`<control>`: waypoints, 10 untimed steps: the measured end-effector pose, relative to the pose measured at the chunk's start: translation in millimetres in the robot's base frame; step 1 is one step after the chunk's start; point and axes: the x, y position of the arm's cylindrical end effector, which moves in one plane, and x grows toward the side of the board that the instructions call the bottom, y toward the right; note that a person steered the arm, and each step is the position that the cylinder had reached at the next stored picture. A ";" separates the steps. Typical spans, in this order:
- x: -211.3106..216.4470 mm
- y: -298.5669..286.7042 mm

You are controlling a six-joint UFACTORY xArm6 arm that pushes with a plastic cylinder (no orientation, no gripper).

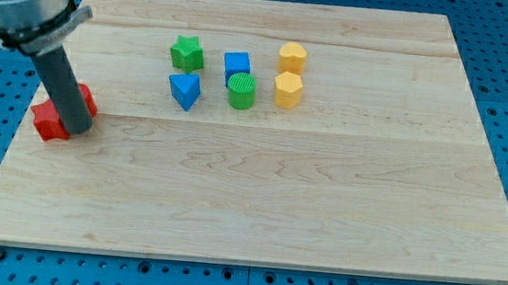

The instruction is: Move the red circle to the top of the green star

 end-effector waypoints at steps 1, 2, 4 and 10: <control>-33.0 -11.4; -63.8 -13.5; -109.4 -53.9; -225.2 81.0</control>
